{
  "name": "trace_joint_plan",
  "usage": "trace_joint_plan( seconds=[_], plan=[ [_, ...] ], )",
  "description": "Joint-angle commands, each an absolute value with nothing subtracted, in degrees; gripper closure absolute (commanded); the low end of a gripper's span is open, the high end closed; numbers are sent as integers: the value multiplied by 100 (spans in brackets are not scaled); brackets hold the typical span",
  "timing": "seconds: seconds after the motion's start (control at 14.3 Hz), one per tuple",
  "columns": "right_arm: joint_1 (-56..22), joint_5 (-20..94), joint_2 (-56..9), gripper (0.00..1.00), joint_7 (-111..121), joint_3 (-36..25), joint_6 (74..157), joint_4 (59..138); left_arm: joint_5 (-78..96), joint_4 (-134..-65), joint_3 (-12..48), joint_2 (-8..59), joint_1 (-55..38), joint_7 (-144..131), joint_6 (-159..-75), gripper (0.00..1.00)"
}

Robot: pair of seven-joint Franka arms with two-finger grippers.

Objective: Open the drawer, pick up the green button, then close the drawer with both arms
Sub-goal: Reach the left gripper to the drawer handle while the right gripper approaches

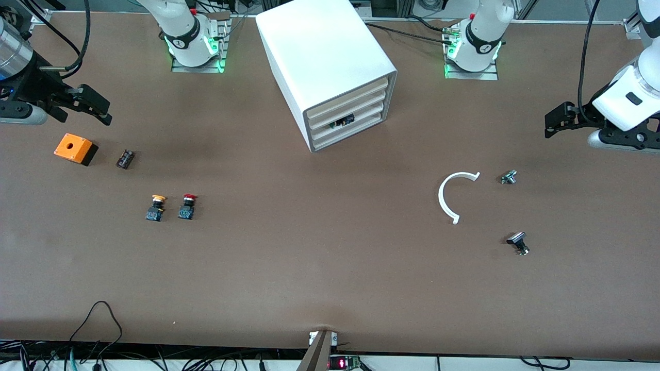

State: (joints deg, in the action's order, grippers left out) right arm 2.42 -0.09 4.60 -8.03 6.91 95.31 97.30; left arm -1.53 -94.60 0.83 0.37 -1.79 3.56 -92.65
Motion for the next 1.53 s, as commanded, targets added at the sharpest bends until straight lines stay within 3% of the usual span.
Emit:
trace_joint_plan(
  seconds=[0.0, 1.46],
  plan=[
    [334, -53, 545, 1, -877, 852, 9405, 9755, -255, -9343, 62, 44, -193, 439, -9141, 0],
    [237, -79, -52, 1, -1186, 1002, 9474, 9694, -176, -9290, 70, 26, -228, 387, -8886, 0]
  ],
)
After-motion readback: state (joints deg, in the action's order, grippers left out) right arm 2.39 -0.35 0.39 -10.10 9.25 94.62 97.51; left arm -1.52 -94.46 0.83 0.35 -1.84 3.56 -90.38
